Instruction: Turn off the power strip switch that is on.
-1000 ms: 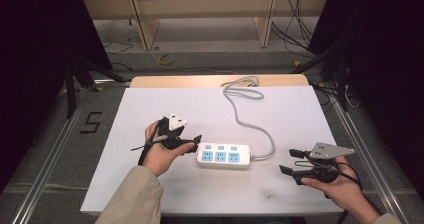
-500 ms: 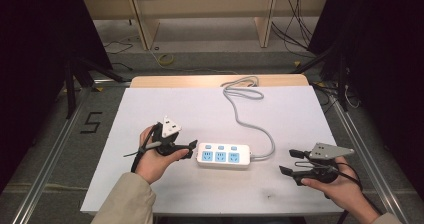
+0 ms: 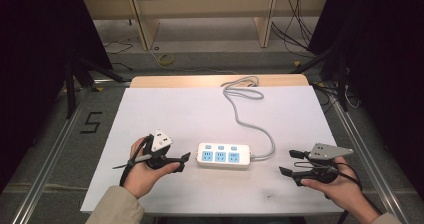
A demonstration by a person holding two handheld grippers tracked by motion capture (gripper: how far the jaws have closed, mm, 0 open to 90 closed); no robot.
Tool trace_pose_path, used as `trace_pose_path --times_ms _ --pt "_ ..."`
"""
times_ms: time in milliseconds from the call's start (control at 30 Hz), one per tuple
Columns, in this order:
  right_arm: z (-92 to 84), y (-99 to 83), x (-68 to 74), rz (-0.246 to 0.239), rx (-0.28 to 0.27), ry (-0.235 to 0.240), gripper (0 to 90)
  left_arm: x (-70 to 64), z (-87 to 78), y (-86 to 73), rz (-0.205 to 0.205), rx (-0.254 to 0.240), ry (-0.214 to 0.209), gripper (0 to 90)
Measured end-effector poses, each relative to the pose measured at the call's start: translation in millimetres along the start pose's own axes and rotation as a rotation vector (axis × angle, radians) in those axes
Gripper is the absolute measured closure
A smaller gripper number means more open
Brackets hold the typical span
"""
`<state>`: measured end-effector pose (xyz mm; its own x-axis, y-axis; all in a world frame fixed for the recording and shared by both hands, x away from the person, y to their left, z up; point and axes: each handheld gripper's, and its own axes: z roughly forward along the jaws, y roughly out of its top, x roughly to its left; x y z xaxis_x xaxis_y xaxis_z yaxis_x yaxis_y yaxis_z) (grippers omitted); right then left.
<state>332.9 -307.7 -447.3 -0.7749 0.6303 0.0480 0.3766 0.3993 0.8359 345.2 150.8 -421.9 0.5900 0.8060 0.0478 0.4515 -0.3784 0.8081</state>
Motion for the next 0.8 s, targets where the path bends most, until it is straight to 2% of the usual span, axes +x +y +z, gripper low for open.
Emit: trace_pose_path --times_ms 433,567,800 --pt "1.3 -0.1 0.1 0.005 0.004 0.006 28.8 8.1 -17.9 -34.3 -0.019 0.036 0.018 16.3" --pt "1.5 0.3 0.4 0.003 0.007 0.007 28.8 6.8 -20.4 -37.3 -0.029 0.035 0.028 16.3" --pt "1.5 0.2 -0.3 0.002 0.006 0.009 28.8 0.6 -15.5 -36.6 -0.016 0.043 0.018 15.8"
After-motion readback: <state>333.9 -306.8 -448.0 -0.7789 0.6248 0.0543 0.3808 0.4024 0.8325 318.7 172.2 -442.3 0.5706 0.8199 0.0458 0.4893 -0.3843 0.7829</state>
